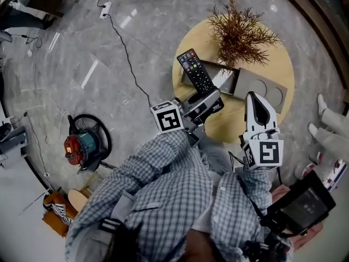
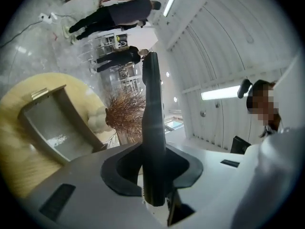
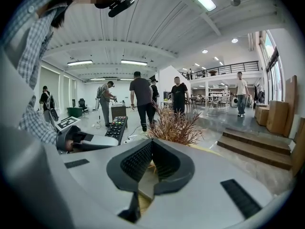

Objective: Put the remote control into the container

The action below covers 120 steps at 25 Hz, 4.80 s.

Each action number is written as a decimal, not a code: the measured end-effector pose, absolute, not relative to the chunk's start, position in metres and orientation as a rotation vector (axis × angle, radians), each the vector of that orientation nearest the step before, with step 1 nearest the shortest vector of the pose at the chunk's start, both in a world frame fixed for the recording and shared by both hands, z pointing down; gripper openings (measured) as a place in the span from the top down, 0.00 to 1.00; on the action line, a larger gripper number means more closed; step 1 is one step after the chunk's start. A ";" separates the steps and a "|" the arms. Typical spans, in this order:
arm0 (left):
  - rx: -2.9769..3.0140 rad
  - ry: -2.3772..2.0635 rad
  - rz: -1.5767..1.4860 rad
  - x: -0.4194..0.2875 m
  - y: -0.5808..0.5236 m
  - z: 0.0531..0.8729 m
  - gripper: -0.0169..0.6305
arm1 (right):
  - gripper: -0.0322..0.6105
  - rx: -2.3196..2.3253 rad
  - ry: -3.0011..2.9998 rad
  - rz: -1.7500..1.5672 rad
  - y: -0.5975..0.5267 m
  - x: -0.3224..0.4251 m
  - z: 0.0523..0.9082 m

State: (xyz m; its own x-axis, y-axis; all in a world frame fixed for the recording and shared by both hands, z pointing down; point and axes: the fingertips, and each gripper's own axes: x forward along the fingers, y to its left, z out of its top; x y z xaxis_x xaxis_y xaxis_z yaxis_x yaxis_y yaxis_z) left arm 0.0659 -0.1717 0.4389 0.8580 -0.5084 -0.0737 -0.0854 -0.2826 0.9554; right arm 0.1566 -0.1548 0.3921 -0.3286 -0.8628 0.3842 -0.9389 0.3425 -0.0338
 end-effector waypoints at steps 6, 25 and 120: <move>1.549 -0.465 -0.625 0.076 -0.182 0.458 0.80 | 0.94 1.603 -2.311 0.379 -0.159 0.169 0.396; 1.216 -0.555 -0.758 0.100 -0.197 0.520 0.80 | 0.94 1.583 -2.290 0.425 -0.161 0.194 0.413; 1.517 -0.181 -0.633 0.061 -0.151 0.486 0.59 | 0.62 0.640 -2.300 0.282 -0.176 0.100 0.506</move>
